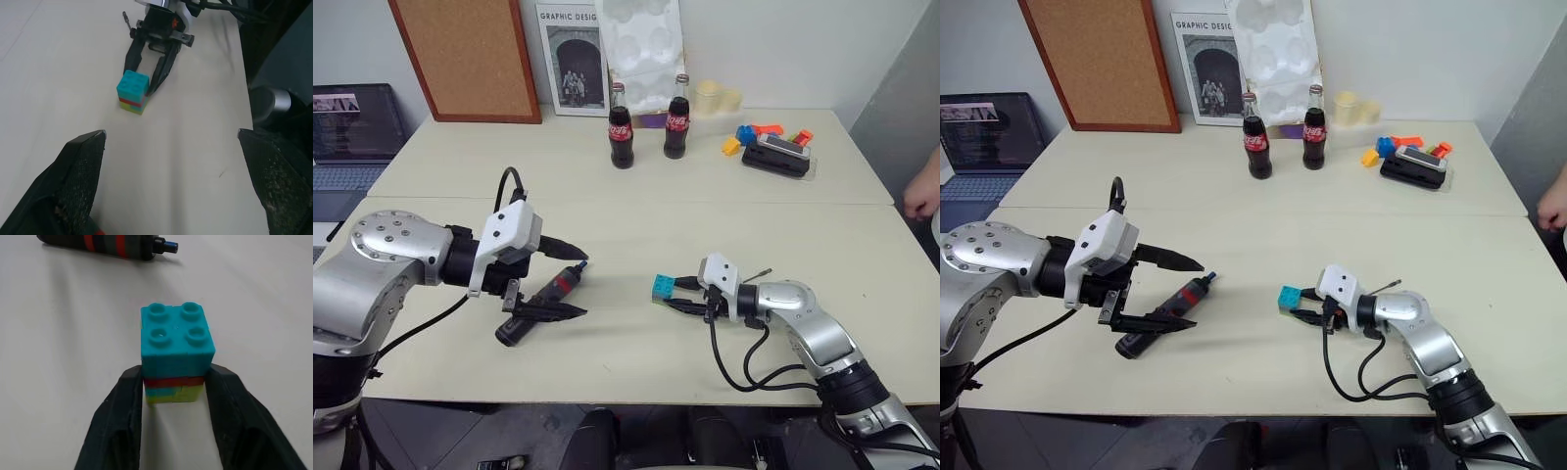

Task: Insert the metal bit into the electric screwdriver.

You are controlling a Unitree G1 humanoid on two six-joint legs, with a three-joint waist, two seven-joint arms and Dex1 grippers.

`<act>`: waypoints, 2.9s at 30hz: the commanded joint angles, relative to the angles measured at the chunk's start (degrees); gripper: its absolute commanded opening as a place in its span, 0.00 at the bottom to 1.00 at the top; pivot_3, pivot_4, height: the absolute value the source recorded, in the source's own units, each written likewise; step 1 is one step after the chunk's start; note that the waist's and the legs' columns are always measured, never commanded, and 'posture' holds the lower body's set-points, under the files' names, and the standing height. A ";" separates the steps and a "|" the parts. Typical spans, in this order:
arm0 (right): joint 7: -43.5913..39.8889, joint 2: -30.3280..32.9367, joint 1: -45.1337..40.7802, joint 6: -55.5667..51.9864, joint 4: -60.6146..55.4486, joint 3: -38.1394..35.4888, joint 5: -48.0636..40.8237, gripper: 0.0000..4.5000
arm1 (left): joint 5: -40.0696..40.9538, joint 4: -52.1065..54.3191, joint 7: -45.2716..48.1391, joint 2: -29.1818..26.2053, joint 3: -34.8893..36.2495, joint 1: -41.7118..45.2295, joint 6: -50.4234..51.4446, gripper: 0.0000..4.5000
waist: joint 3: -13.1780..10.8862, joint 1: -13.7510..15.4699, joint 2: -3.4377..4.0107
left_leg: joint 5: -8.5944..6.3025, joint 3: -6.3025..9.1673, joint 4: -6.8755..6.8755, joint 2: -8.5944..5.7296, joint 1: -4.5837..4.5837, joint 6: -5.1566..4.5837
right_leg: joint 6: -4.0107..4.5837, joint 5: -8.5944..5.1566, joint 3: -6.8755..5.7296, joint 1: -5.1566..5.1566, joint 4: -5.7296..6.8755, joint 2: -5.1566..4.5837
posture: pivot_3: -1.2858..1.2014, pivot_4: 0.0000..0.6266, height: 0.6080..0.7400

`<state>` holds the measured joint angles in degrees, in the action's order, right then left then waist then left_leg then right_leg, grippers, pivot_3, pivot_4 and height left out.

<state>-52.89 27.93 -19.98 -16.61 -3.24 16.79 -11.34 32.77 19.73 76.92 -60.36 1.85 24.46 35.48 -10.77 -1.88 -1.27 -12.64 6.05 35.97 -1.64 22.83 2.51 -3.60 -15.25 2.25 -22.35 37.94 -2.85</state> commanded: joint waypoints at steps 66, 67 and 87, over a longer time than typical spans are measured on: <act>-1.18 10.89 -7.20 -19.70 -23.02 -5.48 -16.33 0.99 | -7.67 6.55 -34.70 3.30 2.45 -6.07 29.74 1.00 | -0.07 -0.06 0.04 | 0.03 0.04 0.12 -0.06 -0.07 -0.02 | 0.07 0.09 -0.02 0.07 0.07 -0.09 | 0.52 0.24 1.00; -1.55 10.72 -7.82 -18.88 -22.28 -4.60 -15.37 0.99 | -9.07 4.15 -35.44 3.53 0.17 -3.85 29.73 1.00 | -0.07 0.18 0.03 | 0.03 0.03 0.12 -0.04 -0.08 -0.02 | 0.08 0.09 -0.02 0.06 0.07 -0.08 | 0.52 0.24 1.00; 18.01 1.05 5.39 -25.07 -36.88 -0.47 -7.73 0.99 | -22.42 -35.14 -7.01 2.34 -30.65 37.34 23.72 1.00 | -0.06 -0.37 -0.01 | 0.03 -0.02 0.01 -0.37 0.20 0.07 | 0.01 0.03 0.03 -0.26 0.07 0.07 | 0.52 0.24 1.00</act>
<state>-37.43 30.44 -14.75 -41.03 -37.13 15.91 -19.26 12.72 -12.16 65.65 -57.33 -26.81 58.53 59.60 -10.84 -2.25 -1.28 -12.61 6.03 35.98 -2.01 23.00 2.58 -3.59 -15.22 2.28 -22.60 38.03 -2.77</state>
